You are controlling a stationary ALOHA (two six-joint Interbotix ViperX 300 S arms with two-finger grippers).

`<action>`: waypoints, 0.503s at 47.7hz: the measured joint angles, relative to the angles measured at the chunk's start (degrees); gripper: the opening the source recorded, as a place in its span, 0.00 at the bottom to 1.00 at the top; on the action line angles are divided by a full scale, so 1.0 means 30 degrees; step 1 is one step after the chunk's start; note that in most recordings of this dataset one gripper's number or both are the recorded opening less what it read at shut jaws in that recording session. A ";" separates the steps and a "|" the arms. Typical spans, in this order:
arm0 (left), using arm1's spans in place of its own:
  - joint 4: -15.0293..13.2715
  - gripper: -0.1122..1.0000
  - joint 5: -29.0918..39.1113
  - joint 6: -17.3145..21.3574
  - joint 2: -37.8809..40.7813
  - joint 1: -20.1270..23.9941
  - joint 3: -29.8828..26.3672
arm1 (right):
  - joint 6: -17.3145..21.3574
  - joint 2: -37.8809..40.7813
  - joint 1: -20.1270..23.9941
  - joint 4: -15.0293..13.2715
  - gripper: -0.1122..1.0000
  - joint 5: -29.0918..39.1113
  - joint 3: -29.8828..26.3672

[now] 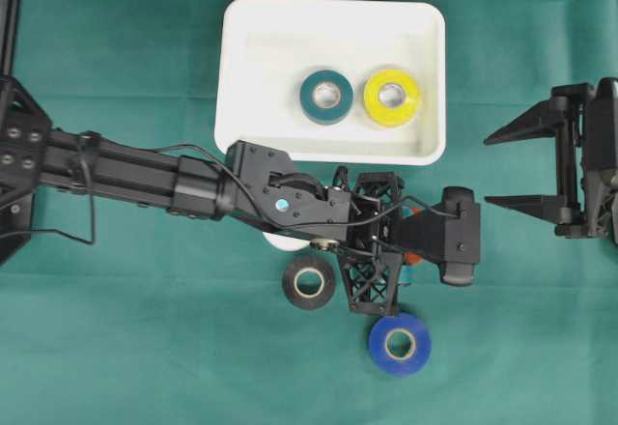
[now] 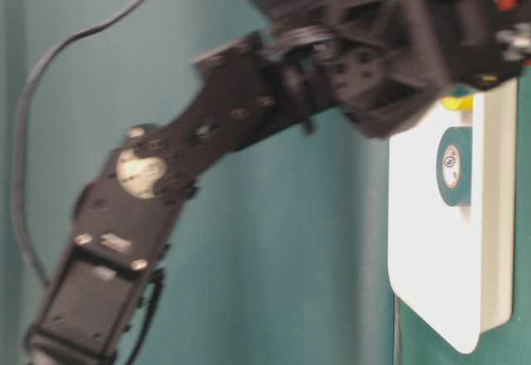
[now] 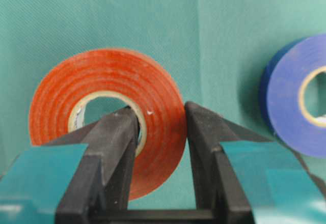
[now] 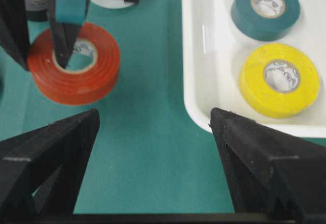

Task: Pick up the tape from a random location and place it into the white case.
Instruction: 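Close the left gripper on the orange-red roll and lift it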

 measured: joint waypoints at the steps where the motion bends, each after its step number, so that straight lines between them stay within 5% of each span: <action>1: -0.0029 0.32 0.0000 0.0000 -0.0117 0.0000 0.0000 | 0.0000 0.0000 0.0000 0.0000 0.87 0.0000 0.0000; 24: 0.0000 0.32 0.0938 0.0117 -0.3223 0.0000 0.0000 | 0.0000 0.0000 0.0000 0.0000 0.87 -0.0117 0.0000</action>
